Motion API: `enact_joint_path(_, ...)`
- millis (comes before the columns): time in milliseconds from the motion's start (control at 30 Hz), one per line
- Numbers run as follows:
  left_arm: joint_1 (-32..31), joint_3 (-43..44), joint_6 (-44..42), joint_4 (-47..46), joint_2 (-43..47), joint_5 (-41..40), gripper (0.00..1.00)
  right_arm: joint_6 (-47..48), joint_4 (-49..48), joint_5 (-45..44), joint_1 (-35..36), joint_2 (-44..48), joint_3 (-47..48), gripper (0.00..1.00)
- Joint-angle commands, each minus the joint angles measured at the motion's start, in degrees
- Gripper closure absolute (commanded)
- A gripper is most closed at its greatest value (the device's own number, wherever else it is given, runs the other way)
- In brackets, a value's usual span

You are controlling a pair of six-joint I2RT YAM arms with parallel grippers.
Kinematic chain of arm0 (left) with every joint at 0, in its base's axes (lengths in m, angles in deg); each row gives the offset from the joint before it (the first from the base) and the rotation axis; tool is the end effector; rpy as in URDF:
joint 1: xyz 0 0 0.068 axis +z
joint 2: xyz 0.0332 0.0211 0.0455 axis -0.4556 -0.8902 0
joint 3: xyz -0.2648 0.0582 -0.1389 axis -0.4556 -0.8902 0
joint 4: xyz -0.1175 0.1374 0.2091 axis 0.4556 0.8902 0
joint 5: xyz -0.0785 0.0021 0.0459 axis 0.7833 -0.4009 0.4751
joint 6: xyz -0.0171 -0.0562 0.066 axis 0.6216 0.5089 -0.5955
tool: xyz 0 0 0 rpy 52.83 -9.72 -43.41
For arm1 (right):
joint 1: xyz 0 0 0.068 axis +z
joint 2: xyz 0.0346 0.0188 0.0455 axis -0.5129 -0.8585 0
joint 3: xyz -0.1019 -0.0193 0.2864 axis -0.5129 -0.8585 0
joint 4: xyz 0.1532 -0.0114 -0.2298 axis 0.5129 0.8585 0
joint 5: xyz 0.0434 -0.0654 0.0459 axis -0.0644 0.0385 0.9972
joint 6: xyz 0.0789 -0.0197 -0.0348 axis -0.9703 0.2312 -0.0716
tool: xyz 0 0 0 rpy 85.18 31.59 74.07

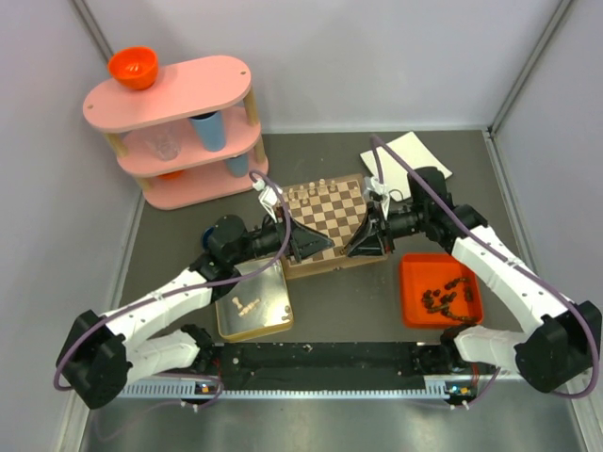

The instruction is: Set up the chess pieces on the board

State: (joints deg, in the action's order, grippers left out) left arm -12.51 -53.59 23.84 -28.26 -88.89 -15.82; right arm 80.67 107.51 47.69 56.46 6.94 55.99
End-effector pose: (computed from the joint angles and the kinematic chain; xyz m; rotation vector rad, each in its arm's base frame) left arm 0.1868 -0.2080 0.3192 0.3855 1.7058 -1.5865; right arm 0.2012 0.1754 0.3369 -1.3325 1.5988 1.3094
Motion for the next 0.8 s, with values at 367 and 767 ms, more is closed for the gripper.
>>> enact_joint_path(367,-2.57,1.13,2.4,-11.34,-6.15,-2.07,0.47,-25.36,-24.87,3.9,-1.87,-1.09,-5.3,0.96)
enact_joint_path(767,-2.48,1.31,3.71,-11.95,-6.77,-0.83,0.62,-26.51,-26.45,3.37,-1.96,-1.18,-6.36,0.96)
